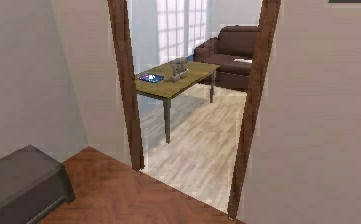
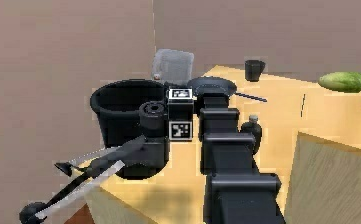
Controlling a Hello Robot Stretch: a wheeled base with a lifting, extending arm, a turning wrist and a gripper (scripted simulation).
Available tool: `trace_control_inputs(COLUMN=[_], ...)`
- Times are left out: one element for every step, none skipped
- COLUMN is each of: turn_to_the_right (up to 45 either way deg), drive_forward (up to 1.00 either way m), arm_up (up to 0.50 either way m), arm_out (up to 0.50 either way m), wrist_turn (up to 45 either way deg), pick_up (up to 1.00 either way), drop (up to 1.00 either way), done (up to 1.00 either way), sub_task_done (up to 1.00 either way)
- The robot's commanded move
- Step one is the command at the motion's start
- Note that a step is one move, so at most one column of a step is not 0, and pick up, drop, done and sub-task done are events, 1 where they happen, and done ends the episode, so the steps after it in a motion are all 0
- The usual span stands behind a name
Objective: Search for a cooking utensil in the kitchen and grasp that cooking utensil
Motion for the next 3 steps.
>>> trace_control_inputs(turn_to_the_right=[0.0,0.0,0.0], drive_forward=[0.00,0.00,0.00], arm_up=[0.00,0.00,0.00], arm_out=[0.00,0.00,0.00], wrist_turn=[45.0,6.0,0.0], pick_up=[0.00,0.00,1.00], drop=[0.00,0.00,0.00], done=[0.00,0.00,0.00], sub_task_done=[0.00,0.00,0.00])
